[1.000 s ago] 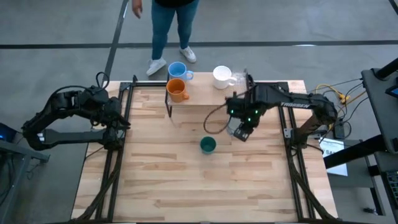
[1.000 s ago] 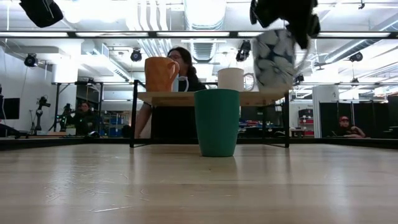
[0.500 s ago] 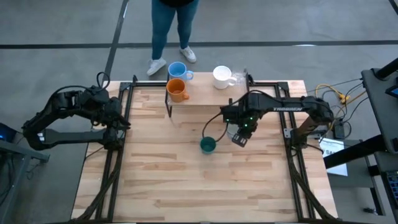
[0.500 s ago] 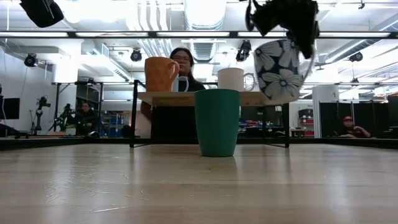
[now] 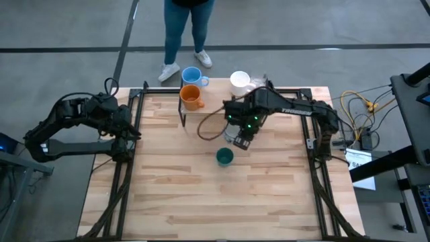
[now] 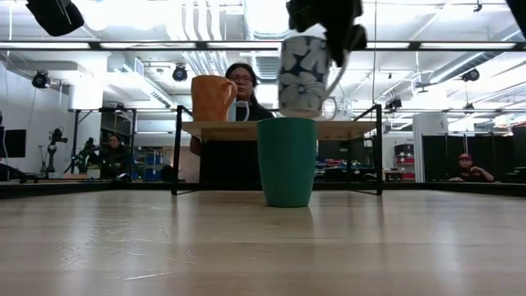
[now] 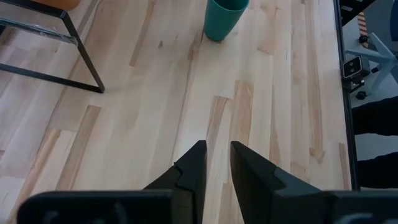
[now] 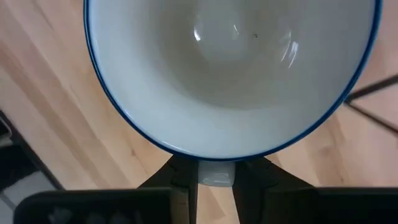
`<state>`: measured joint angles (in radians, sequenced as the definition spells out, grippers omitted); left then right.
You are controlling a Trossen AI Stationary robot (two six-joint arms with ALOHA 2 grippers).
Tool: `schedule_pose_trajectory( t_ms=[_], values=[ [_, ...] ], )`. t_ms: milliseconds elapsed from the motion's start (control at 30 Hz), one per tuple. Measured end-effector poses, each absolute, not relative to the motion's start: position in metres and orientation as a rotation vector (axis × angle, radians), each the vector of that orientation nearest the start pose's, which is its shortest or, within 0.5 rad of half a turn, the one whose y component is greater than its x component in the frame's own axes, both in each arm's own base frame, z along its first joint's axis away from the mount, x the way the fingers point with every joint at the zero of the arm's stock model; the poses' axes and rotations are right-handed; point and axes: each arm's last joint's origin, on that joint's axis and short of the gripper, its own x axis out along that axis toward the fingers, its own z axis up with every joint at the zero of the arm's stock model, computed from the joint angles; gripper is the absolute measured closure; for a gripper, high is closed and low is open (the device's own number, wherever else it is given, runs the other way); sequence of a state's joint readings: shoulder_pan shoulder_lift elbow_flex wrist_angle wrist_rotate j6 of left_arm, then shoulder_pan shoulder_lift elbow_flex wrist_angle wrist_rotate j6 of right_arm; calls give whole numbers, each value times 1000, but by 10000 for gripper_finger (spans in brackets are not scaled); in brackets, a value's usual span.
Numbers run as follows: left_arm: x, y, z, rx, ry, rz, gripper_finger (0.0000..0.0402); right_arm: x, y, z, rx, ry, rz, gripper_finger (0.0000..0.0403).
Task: Stack small to large cups/mugs on shelf
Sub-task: Put the blue patterned mug on the shelf
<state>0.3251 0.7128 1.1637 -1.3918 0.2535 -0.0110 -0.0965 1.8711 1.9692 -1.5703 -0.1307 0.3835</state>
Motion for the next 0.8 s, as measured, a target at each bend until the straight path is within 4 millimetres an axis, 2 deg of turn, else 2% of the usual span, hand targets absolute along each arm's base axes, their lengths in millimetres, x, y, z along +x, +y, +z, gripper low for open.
schedule_pose_trajectory(
  t_ms=[233, 500, 800],
  values=[
    [70, 16, 360, -279, 902, 71, 345, 356, -53, 353, 488, 1390, -256, 346],
    [70, 16, 360, -279, 902, 71, 345, 342, -83, 368, 531, 1321, -308, 346],
    [70, 16, 360, -279, 901, 71, 345, 336, -102, 366, 531, 1322, -341, 346]
  ],
)
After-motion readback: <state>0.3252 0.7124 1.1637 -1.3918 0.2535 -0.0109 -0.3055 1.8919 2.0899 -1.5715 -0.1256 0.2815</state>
